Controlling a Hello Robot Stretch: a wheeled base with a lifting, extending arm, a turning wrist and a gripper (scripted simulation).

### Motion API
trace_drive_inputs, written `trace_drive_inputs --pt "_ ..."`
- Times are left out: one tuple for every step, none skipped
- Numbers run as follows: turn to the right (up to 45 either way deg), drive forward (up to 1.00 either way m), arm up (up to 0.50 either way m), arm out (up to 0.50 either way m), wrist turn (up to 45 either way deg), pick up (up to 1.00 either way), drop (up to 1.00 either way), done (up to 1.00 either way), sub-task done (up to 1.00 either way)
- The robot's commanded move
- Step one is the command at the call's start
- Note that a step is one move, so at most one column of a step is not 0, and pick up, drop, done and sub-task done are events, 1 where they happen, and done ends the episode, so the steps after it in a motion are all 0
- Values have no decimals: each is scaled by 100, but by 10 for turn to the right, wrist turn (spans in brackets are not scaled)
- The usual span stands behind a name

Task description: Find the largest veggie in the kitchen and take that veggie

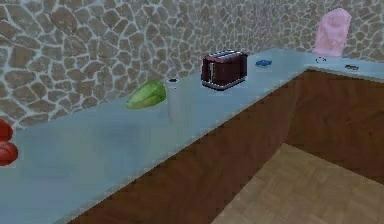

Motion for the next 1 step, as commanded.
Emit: trace_drive_inputs --pt "-450 0 0 0 0 0 0 0 0"
